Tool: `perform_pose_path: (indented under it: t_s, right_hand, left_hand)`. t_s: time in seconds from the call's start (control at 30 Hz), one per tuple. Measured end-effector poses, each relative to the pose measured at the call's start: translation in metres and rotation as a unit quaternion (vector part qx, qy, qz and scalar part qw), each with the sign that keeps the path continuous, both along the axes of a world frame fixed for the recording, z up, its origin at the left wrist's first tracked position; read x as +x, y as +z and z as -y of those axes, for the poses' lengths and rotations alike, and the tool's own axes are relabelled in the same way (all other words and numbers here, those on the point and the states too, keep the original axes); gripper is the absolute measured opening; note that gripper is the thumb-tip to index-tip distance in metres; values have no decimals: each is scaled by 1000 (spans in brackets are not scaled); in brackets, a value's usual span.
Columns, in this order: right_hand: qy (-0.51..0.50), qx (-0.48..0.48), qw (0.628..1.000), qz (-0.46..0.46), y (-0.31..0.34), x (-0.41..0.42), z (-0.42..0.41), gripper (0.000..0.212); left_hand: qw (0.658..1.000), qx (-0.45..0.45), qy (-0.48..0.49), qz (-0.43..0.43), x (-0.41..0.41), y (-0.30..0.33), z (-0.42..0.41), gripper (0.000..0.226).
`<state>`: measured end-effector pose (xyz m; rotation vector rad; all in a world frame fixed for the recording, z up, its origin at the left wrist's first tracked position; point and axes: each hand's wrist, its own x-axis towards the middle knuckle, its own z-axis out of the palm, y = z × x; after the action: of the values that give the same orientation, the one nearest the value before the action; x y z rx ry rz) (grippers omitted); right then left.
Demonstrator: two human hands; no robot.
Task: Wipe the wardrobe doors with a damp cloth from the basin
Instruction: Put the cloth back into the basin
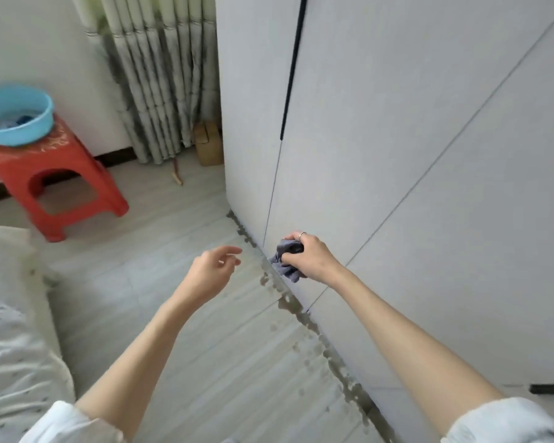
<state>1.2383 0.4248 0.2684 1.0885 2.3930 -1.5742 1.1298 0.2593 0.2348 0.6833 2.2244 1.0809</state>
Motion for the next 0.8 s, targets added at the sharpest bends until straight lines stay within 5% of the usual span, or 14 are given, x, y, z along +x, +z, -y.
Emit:
perform_pose_path:
  t_s: [0.2,0.8]
  right_hand:
    - [78,-19,996,-36,44,-153,27,21]
    - [254,-64,963,-62,52,-605,67,16]
  left_hand:
    - [993,26,114,-9,-124,49,47,27]
    - [939,12,343,-35,-483,68,120,23]
